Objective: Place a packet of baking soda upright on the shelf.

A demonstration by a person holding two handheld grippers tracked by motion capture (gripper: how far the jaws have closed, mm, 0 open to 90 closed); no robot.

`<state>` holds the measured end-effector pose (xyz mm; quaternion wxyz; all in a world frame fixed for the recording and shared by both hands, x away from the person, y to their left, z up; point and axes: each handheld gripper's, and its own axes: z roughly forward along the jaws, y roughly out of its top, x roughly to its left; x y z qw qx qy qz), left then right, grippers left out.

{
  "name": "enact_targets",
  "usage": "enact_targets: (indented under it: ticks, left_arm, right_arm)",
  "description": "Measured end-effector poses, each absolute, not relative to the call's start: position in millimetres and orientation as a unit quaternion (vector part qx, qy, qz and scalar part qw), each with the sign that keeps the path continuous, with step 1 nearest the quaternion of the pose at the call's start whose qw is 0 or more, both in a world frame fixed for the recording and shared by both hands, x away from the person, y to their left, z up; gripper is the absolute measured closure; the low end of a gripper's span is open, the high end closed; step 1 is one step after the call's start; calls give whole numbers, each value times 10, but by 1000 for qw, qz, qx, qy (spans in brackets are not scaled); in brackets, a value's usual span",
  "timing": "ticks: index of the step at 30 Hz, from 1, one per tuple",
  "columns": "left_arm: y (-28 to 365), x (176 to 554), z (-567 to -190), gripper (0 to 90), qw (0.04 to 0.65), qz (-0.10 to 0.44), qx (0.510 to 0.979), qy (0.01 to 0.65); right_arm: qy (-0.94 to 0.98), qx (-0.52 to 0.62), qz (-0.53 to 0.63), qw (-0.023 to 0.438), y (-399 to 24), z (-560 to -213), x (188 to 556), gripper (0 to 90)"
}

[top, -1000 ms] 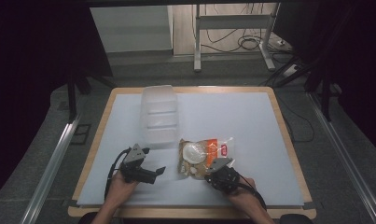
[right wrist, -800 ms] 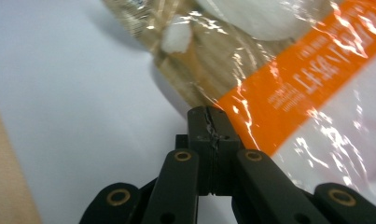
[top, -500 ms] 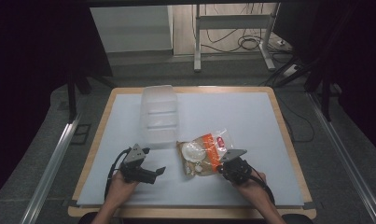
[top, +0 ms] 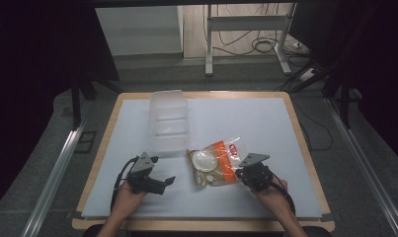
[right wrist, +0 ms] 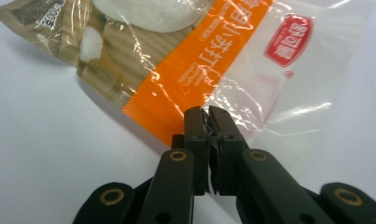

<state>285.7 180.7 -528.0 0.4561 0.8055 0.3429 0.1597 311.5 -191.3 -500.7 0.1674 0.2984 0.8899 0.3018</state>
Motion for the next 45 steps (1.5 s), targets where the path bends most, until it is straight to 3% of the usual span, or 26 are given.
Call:
enact_targets:
  ticks: [6, 17, 20, 34, 45]
  left_arm:
    - [1811, 2860, -5279, 26, 456, 160, 806, 341]
    - [1807, 2861, -5282, 26, 455, 160, 806, 343]
    - [1805, 2861, -5283, 27, 454, 160, 806, 343]
    - [1801, 2862, -5283, 27, 451, 162, 808, 343]
    - [1807, 2865, -5287, 27, 450, 162, 807, 346]
  right_arm:
    - [879, 312, 315, 175, -2042, -4916, 3145, 781]
    - [849, 368, 332, 183, -2274, -4861, 3244, 369]
    - [843, 380, 339, 174, -2294, -4875, 3269, 330]
    - [835, 396, 358, 135, -2207, -5006, 3459, 317]
    - [839, 384, 371, 103, -2052, -5045, 3574, 382]
